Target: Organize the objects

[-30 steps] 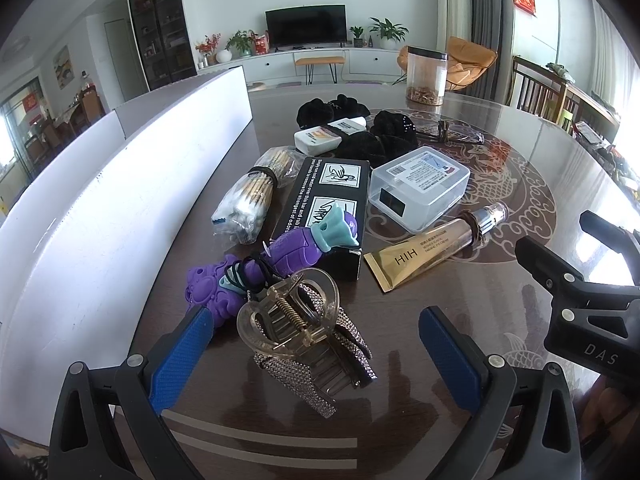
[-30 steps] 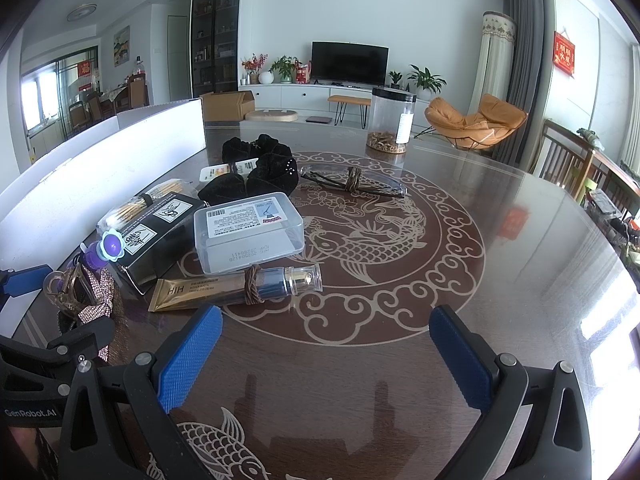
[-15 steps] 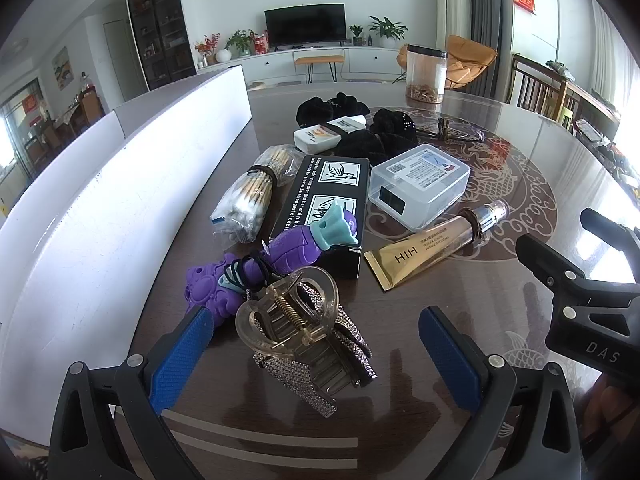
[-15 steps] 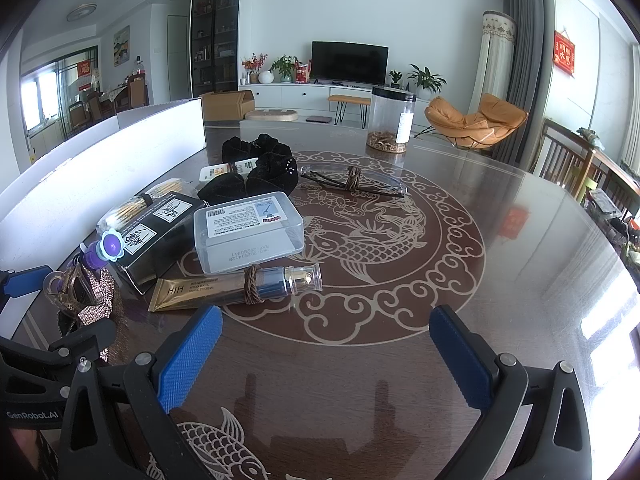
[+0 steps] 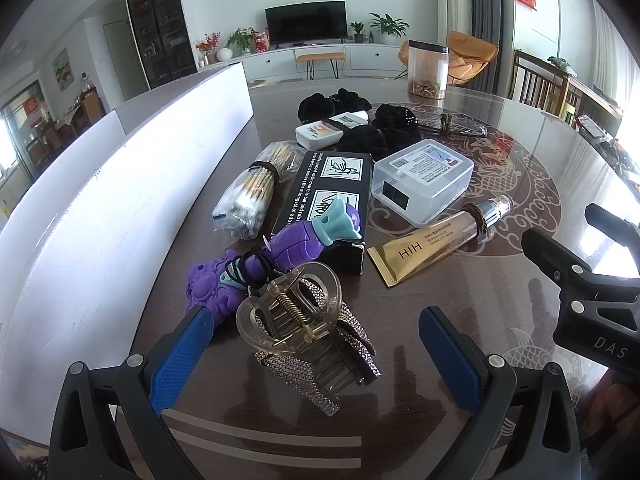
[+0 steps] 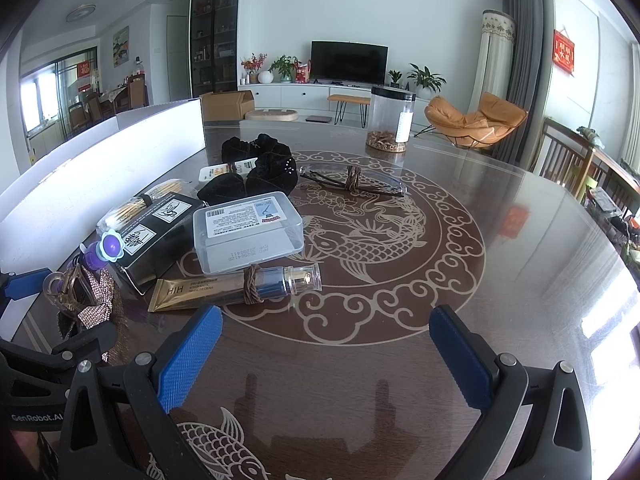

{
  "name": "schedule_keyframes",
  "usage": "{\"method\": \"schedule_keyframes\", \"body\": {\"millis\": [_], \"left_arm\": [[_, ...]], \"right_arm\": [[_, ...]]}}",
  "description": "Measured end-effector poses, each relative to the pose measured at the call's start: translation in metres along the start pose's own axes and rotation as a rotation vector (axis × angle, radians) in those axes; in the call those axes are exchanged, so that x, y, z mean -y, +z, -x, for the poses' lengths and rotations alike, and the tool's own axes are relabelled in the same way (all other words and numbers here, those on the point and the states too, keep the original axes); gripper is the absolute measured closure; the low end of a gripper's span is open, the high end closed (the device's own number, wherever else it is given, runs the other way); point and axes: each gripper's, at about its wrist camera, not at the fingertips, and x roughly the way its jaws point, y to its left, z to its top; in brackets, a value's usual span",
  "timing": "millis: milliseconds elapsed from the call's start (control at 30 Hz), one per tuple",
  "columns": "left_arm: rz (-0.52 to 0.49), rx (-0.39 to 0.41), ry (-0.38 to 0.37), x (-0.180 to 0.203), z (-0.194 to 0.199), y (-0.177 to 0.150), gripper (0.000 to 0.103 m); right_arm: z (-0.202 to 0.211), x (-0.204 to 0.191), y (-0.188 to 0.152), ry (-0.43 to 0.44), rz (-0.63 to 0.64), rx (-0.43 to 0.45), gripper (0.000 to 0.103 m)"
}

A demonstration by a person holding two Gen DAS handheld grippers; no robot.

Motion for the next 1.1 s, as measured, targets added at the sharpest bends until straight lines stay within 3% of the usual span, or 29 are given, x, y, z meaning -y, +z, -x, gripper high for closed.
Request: {"method": "schedule_keyframes", "body": {"millis": [467,600,800,933,1100], "left_arm": [[-0.02,-0.014,0.012,0.002,0.002,-0.001,0.0],[0.035,-0.034,0.016,-0.011,-0.002,0.0,0.0],[0.178,-0.091,-0.033,-0.039,-0.009,-0.003,0.0],[0.179,-0.089,-0.025,-0.038,-0.01,-0.004,0.0],[0.17,-0.08,-0.007,-0.036,-0.008,-0.003,0.0]], "right_arm": [[0.002,0.0,-0.001,0.001,-0.005,0.0,0.0],[0.004,0.003,-0.001,0.007,-0.017,-0.007,0.0],[0.002,0.032,0.0,0.071,-0.158,-0.085,0.0],[0.0,0.04,-0.002,0.08,-0.148,-0.15,0.0],[-0.01,0.031,0.01,0.167,-0.152,-0.208,0.0]]}}
